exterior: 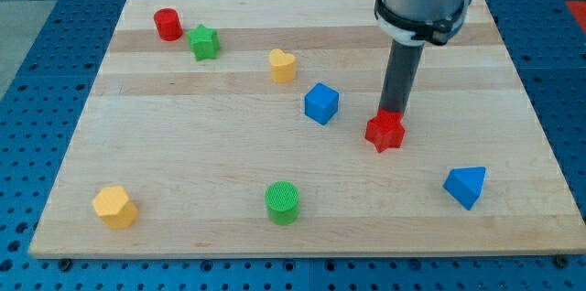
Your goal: Push blue cube closer to yellow heart
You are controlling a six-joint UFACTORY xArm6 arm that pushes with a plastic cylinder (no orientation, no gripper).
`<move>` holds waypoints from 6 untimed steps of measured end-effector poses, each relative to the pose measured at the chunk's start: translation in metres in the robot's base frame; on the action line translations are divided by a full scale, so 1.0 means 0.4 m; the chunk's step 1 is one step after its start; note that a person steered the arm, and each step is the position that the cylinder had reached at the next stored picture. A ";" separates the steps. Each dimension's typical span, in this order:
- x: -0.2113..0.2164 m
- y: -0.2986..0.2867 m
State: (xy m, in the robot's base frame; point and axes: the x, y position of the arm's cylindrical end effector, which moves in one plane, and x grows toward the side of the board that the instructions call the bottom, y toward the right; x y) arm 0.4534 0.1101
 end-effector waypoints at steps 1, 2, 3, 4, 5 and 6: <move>0.001 0.082; 0.117 0.191; 0.190 0.024; 0.195 -0.153; 0.138 -0.190; 0.054 -0.184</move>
